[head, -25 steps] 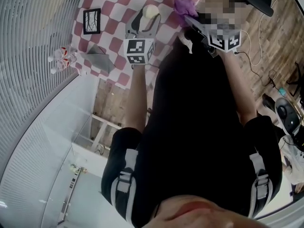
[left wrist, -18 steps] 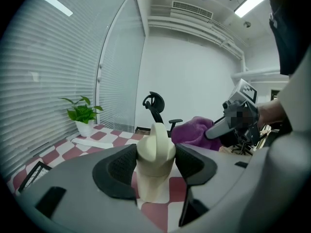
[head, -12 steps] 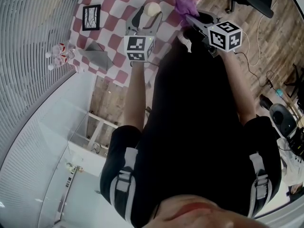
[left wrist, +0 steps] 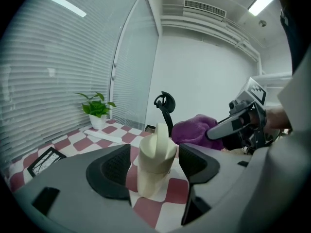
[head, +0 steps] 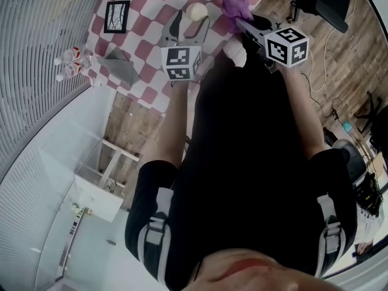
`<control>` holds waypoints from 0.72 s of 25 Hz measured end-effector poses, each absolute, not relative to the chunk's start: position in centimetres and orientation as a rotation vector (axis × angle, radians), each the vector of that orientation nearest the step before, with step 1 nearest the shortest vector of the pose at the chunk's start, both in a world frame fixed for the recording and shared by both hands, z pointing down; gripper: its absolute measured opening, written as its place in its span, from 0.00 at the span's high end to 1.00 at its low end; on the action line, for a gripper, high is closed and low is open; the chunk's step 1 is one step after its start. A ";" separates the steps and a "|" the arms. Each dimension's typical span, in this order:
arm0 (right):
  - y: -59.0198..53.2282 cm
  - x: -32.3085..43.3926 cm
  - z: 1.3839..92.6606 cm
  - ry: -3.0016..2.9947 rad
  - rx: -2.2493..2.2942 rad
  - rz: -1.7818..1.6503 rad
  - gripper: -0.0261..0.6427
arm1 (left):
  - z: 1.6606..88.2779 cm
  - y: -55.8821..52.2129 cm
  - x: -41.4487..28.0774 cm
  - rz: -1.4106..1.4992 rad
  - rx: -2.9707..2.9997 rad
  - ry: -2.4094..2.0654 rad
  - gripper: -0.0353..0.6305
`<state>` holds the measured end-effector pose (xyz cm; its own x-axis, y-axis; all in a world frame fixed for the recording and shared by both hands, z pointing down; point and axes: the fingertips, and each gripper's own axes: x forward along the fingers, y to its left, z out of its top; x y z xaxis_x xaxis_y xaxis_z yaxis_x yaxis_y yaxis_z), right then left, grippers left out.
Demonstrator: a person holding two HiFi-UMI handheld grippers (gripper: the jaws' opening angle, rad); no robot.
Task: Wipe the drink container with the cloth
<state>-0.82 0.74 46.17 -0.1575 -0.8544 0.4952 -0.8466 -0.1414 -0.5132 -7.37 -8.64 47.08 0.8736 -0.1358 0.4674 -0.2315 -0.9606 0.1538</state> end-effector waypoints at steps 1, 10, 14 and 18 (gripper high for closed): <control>0.4 -0.7 45.9 2.077 -2.019 -1.204 0.82 | 46.9 -8.5 -7.5 0.676 2.823 -0.308 0.49; -3.6 2.7 45.4 2.367 -1.839 -1.175 0.82 | 46.6 -9.0 -8.0 0.620 2.687 -0.640 0.49; -5.7 4.4 45.4 2.510 -1.712 -1.178 0.82 | 46.7 -9.3 -8.7 0.603 2.594 -0.851 0.48; -7.1 5.8 45.7 2.634 -1.582 -1.176 0.82 | 47.0 -8.7 -8.4 0.594 2.507 -1.021 0.48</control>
<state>5.78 -7.11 45.69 -0.5290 -0.7129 0.4603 -0.8187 0.2860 -0.4980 -8.45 -8.65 46.95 0.6488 -0.5665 0.5081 -0.7218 -0.6697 0.1750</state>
